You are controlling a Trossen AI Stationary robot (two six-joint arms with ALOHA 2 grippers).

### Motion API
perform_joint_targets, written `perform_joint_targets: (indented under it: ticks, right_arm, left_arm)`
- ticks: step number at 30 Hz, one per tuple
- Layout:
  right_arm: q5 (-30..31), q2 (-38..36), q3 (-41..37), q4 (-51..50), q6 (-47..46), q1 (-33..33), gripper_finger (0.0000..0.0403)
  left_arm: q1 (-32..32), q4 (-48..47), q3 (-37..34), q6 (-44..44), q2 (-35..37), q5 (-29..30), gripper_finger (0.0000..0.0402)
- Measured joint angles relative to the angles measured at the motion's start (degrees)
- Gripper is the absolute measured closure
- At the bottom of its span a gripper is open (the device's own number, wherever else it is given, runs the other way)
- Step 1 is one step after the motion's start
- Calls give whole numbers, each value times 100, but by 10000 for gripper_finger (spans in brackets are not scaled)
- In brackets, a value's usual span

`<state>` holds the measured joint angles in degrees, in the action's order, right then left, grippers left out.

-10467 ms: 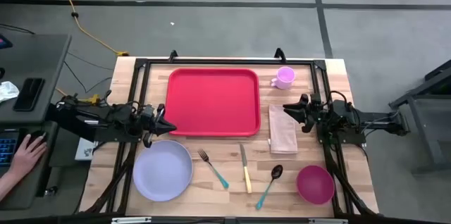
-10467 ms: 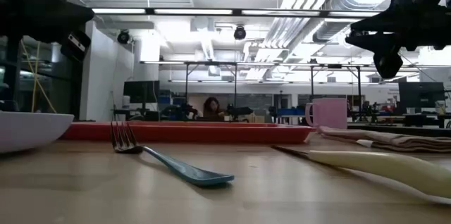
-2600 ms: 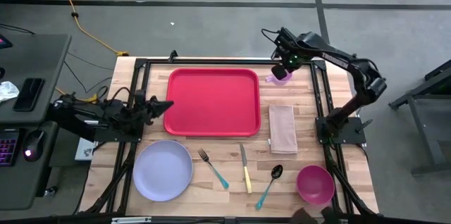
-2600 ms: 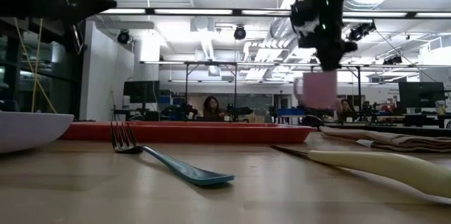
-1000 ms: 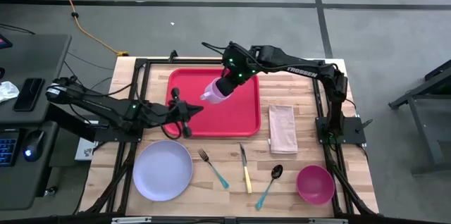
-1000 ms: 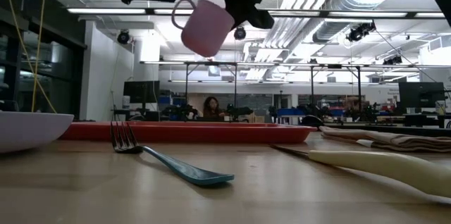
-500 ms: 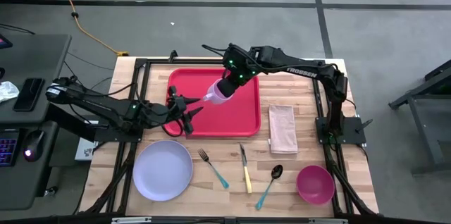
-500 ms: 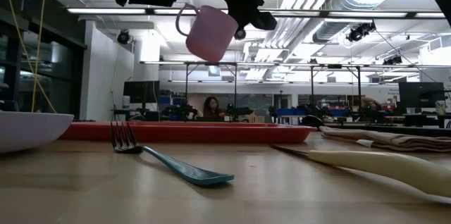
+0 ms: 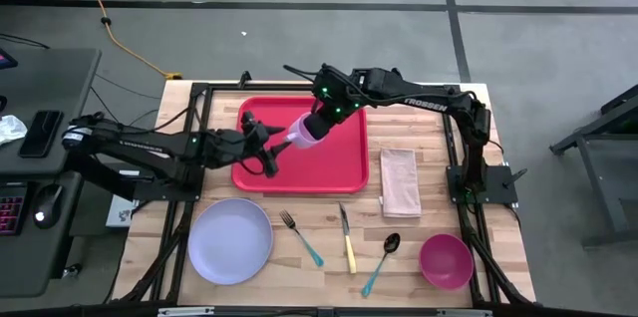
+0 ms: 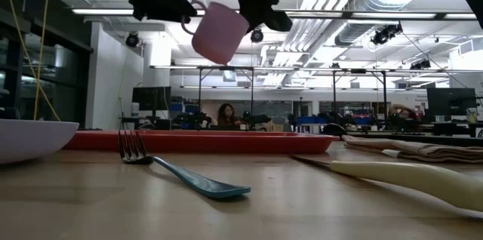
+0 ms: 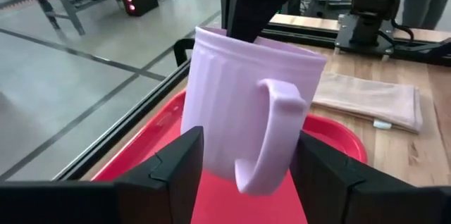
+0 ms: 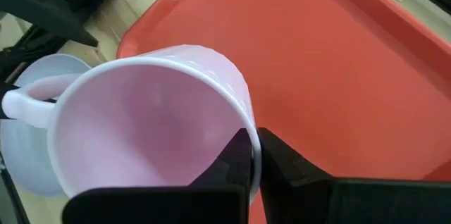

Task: Set up tray
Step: Put the pink mug on the top left of the red serving tray

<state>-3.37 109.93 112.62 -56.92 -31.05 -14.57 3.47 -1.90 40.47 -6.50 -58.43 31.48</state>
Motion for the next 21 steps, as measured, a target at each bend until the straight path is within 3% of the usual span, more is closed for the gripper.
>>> perform_joint_targets:
  ticks: [11, 21]
  right_arm:
    - [-58, 0, 0, 152, -9, -9, 403]
    - [-36, 0, 0, 139, -35, -45, 402]
  left_arm:
    - [-123, 1, 0, 19, 0, -102, 220]
    - [-123, -4, -2, 46, 0, -94, 317]
